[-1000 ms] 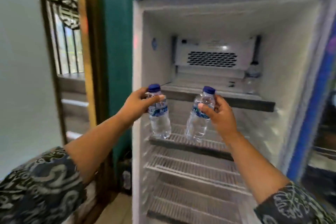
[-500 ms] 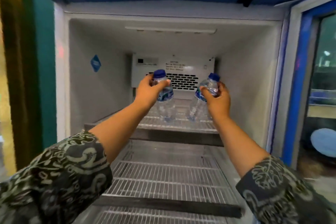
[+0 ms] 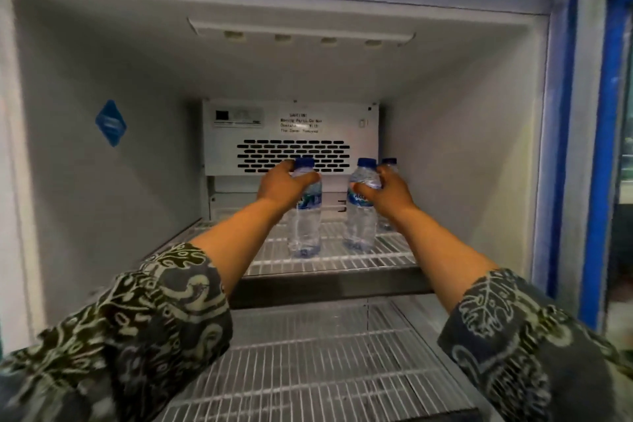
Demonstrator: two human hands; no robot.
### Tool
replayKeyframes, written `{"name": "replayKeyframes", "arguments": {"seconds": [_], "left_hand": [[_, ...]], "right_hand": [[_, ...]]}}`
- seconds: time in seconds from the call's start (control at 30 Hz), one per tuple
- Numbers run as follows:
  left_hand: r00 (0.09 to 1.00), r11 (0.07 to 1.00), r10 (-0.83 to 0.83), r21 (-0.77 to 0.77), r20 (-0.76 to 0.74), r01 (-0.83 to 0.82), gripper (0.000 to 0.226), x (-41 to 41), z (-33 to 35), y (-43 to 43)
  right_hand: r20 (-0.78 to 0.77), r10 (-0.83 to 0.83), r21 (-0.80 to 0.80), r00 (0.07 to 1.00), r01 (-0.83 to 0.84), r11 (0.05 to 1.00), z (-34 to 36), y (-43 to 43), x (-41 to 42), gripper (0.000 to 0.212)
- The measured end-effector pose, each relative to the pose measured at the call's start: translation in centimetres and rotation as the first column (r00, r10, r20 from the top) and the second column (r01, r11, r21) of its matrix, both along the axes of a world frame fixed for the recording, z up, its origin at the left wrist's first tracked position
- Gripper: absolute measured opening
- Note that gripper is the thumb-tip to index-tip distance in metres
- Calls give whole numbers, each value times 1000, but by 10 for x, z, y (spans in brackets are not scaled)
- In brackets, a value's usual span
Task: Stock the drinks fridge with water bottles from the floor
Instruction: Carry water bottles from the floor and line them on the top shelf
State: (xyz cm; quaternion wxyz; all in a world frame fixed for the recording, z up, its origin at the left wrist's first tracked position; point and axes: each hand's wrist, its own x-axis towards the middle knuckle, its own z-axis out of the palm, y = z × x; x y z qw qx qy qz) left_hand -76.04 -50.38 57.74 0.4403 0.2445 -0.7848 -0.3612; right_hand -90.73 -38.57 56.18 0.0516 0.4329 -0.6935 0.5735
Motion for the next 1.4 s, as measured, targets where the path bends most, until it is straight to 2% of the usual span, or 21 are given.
{"name": "replayKeyframes", "arguments": {"seconds": [0.07, 0.2, 0.27, 0.33, 0.43, 0.5, 0.63, 0.73, 0.8, 0.93, 1.07, 1.17, 1.27, 1.4], "left_hand": [[1000, 1000, -18, -21, 9, 18, 53, -1, -1, -5], [996, 994, -87, -64, -37, 85, 49, -1, -14, -6], [990, 992, -116, -58, -77, 112, 57, -2, -22, -4], [987, 990, -135, -41, -85, 132, 63, -4, -27, -3], [982, 985, -167, -66, -89, 162, 55, -6, -29, -9], [980, 983, -174, -80, -95, 167, 54, -7, -31, -13], [981, 983, -168, -90, -100, 160, 61, -11, -35, -18], [982, 983, -163, -104, -96, 153, 69, -11, -36, -20], [982, 983, -159, -112, -102, 147, 61, -11, -36, -21], [980, 983, -161, -111, -113, 149, 43, -11, -37, -20], [981, 983, -165, -104, -103, 154, 55, -10, -37, -19], [983, 983, -157, -116, -95, 146, 51, -9, -38, -19], [985, 983, -147, -126, -88, 136, 59, -10, -38, -19], [982, 981, -153, -137, -108, 138, 48, -10, -38, -17]], "right_hand": [[-24, 19, 97, 1000, -16, 995, 8, -2, -7, 48], [-118, 24, 326, 993, 16, 945, 33, -3, -18, 67], [-129, 81, 367, 988, -28, 930, 44, -4, -17, 75], [-152, 118, 422, 981, -44, 905, 54, -6, -17, 72], [-169, 138, 480, 976, -40, 876, 62, -14, -21, 71], [-187, 134, 490, 973, -26, 871, 63, -21, -26, 73], [-329, 120, 504, 937, 67, 861, 60, -39, -40, 75], [-350, 106, 526, 931, 102, 844, 62, -50, -51, 74], [-373, 97, 556, 923, 139, 820, 65, -55, -57, 74], [-539, 78, 605, 839, 320, 729, 76, -62, -59, 71], [-619, 39, 593, 784, 435, 677, 78, -63, -60, 69], [-654, 19, 573, 756, 479, 665, 76, -63, -66, 67], [-693, 27, 562, 721, 516, 647, 76, -63, -69, 69], [-714, 34, 558, 699, 540, 630, 77, -63, -73, 70]]}}
